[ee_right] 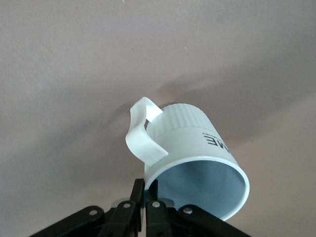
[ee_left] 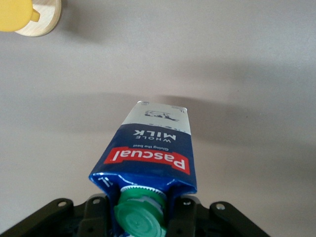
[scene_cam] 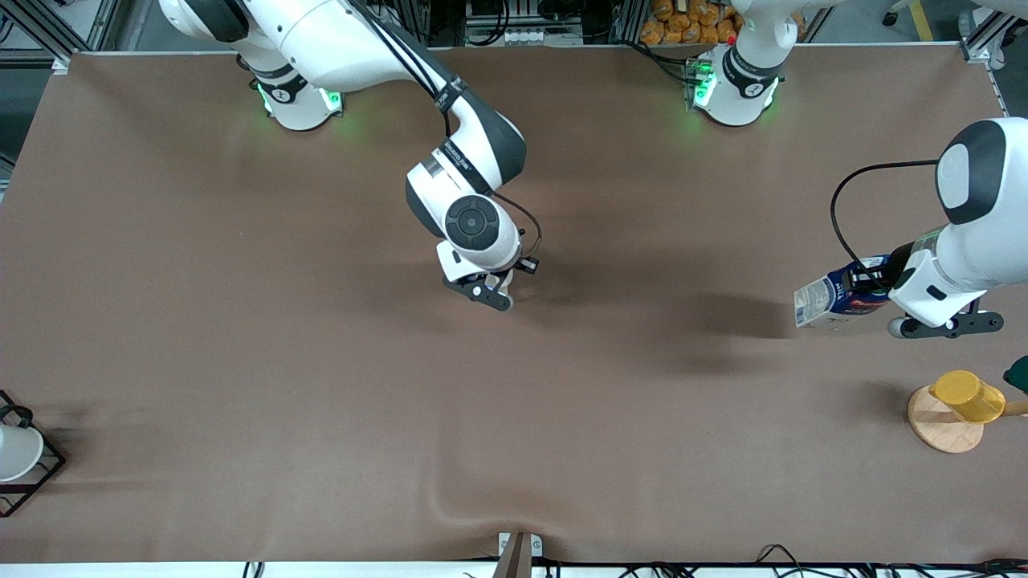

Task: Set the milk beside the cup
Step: 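Carry the white mug to the table middle with the right gripper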

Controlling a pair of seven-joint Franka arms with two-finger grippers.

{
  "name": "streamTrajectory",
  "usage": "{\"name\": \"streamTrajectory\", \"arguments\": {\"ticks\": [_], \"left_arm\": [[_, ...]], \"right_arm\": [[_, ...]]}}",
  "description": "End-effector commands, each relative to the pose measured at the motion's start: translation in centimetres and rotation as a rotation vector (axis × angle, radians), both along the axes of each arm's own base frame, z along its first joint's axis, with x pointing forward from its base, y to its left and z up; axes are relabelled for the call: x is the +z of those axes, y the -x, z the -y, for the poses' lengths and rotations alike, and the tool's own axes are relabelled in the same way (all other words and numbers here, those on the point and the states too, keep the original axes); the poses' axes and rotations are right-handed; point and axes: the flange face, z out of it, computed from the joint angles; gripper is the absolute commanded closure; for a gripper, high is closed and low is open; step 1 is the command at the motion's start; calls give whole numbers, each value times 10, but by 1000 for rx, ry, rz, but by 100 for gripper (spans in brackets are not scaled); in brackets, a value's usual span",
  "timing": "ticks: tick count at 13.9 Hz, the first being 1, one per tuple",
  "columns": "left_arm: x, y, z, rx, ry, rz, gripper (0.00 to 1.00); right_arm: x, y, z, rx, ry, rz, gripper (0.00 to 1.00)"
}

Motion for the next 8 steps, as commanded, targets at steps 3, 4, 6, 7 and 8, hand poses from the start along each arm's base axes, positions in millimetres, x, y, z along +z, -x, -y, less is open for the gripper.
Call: {"name": "streamTrajectory", "arguments": {"ticks": [3, 4, 6, 7, 8], "left_arm": [[9, 4, -2, -23, -26, 1, 70], [12, 4, 0, -23, -19, 5, 70], [30, 12, 21, -35, -11, 15, 70], [36, 20, 40, -40, 13, -13, 70], [45, 26, 55, -28, 38, -14, 70]], "right_arm": [[5, -7, 1, 7, -4, 31, 0], [14, -12, 5, 2, -11, 38, 0], [38, -21, 17, -11, -15, 50, 0], [59, -33, 35, -23, -21, 59, 0], [78, -48, 58, -8, -40, 75, 0]]}}
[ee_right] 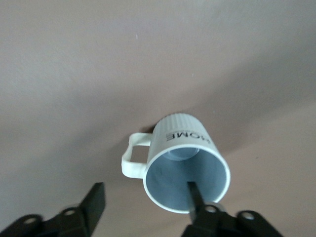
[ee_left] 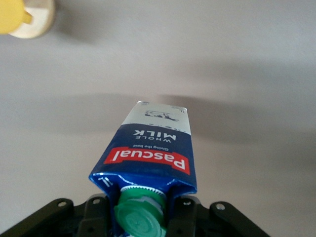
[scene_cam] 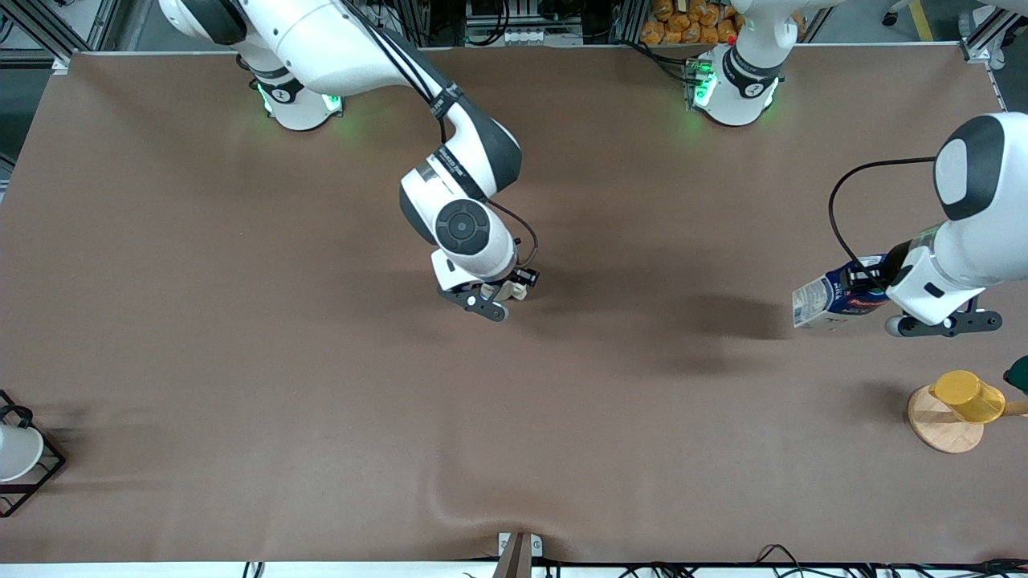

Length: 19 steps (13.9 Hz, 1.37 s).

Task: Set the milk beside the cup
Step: 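Carry the white mug to the table middle with the right gripper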

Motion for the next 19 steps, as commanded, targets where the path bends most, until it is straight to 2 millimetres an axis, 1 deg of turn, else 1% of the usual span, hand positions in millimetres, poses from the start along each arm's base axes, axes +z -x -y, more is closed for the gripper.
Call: {"name": "streamTrajectory", "arguments": {"ticks": [1, 2, 3, 4, 5, 7, 9, 10, 11, 12, 13, 14, 15, 16, 17, 18, 19], "left_arm": [[37, 26, 47, 20, 37, -2, 70], [42, 32, 76, 31, 36, -4, 70], [47, 39, 114, 58, 30, 3, 70], [49, 48, 144, 73, 22, 6, 70], [53, 57, 175, 67, 21, 10, 70], [60, 79, 238, 94, 37, 13, 70], [69, 100, 296, 126, 90, -6, 71], [70, 117, 330, 118, 88, -4, 71], [65, 134, 360, 115, 85, -9, 71], [54, 150, 391, 103, 93, -22, 71], [40, 158, 415, 115, 105, -28, 71], [31, 156, 432, 135, 119, -3, 71], [22, 158, 456, 160, 123, 16, 71], [20, 160, 483, 182, 128, 34, 71], [13, 160, 506, 203, 127, 47, 71], [-2, 162, 520, 204, 107, 55, 71], [-19, 165, 526, 189, 84, 53, 71]], "right_arm": [[54, -39, 76, 60, -29, 24, 0], [57, -58, 118, 134, -36, 0, 0], [67, -73, 157, 197, -48, 3, 0], [76, -85, 197, 257, -39, 16, 0], [82, -95, 239, 338, 0, 25, 0], [91, -108, 313, 486, 31, 35, 0], [107, -110, 377, 560, 11, 58, 0], [118, -107, 409, 595, 7, 74, 0], [125, -99, 440, 610, -1, 77, 0], [140, -85, 469, 590, 3, 86, 0], [155, -68, 487, 582, 11, 96, 0], [174, -53, 504, 588, 37, 109, 0], [194, -41, 517, 594, 74, 118, 0], [211, -30, 530, 591, 92, 114, 0], [228, -20, 542, 591, 96, 116, 0], [242, -9, 547, 591, 94, 113, 0], [258, 1, 547, 579, 98, 120, 0]]}}
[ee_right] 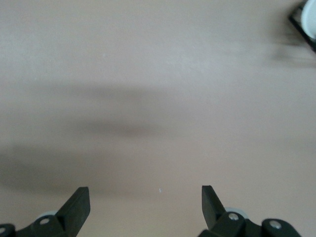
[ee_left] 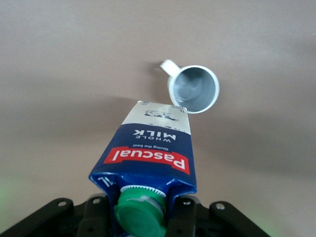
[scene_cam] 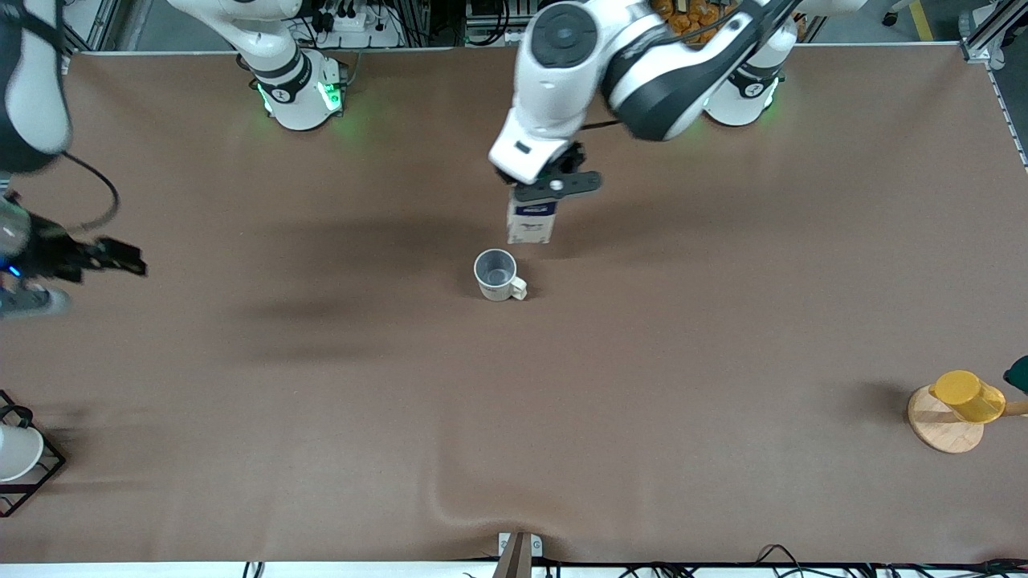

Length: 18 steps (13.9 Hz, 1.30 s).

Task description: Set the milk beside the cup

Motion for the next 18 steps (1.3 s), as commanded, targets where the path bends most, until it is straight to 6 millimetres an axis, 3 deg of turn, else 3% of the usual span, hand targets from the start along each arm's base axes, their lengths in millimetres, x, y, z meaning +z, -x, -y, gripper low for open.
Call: {"name": "streamTrajectory", "arguments": {"ticks": [1, 3, 5, 6, 11, 16, 18], "left_arm": [[-36, -6, 30, -3, -35, -15, 71], [-61, 9, 43, -25, -73, -25, 71], [-75, 7, 43, -13, -105, -17, 71], [-74, 5, 42, -7, -103, -18, 71], [-43, -3, 32, 19, -79, 11, 71], [-19, 0, 29, 38, -48, -2, 71], [-19, 4, 32, 36, -46, -7, 71]], "right_arm": [[27, 33, 6, -4, 21, 4, 0], [32, 34, 12, -17, 21, 4, 0], [33, 36, 19, -51, 20, 0, 0], [39, 38, 25, -93, 16, 14, 0], [60, 41, 14, -147, 13, 56, 0], [59, 42, 22, -172, 15, 58, 0], [58, 42, 21, -170, 15, 52, 0]]}}
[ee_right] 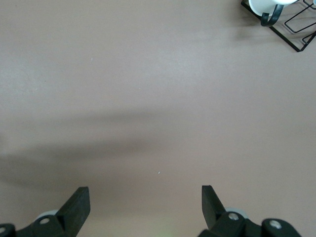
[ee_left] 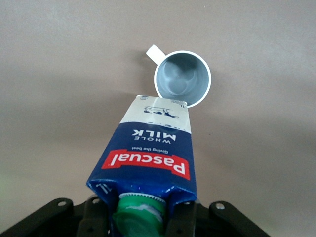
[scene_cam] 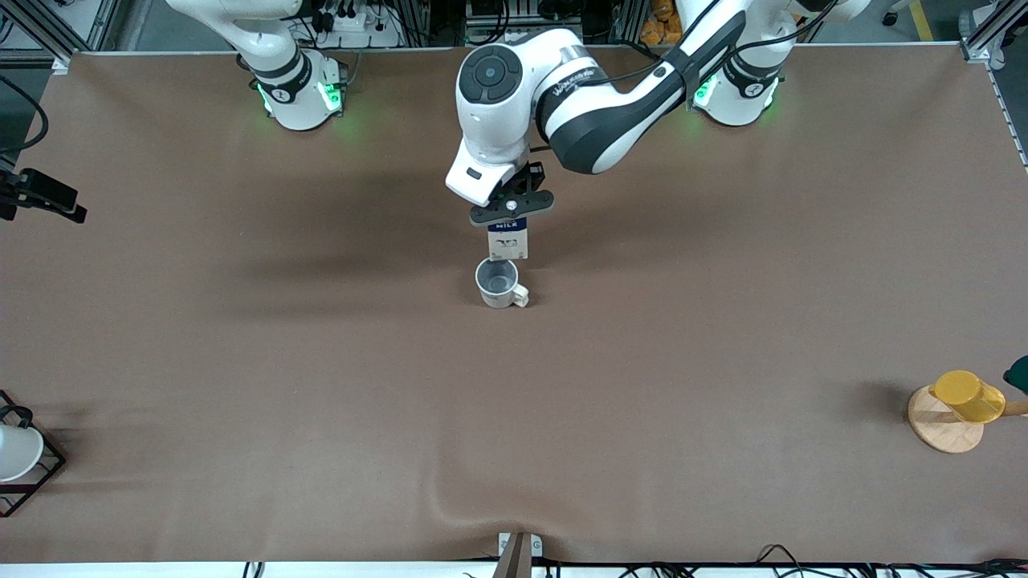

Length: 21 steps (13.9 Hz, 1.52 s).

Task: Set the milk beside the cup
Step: 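Carry the milk carton beside the mug with the left gripper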

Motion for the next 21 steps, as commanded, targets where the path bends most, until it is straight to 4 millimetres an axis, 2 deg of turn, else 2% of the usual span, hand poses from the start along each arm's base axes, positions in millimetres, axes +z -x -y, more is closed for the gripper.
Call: {"name": "streamTrajectory", "arguments": {"ticks": [1, 4, 8, 10, 13, 16, 19, 21], "left_arm": [[13, 5, -2, 20, 6, -1, 71], [12, 16, 6, 2, 6, -4, 71], [-18, 8, 13, -11, 29, -27, 69], [-41, 4, 14, -33, 23, -54, 70], [-54, 0, 14, -37, 24, -61, 70], [-78, -8, 16, -80, 46, -65, 71], [-83, -17, 11, -83, 47, -47, 70], [-97, -19, 10, -99, 40, -57, 67]], "right_arm": [[4, 5, 0, -16, 3, 2, 0], [3, 6, 1, -20, 2, -4, 0], [8, 1, -10, -8, -22, 20, 0], [8, 3, -9, -10, -31, 6, 0], [7, 4, -10, -9, -33, -11, 0], [-3, -2, -11, -8, -48, -18, 0], [-3, -2, -10, -8, -48, -16, 0], [-3, -3, -10, -6, -47, -15, 0]]}}
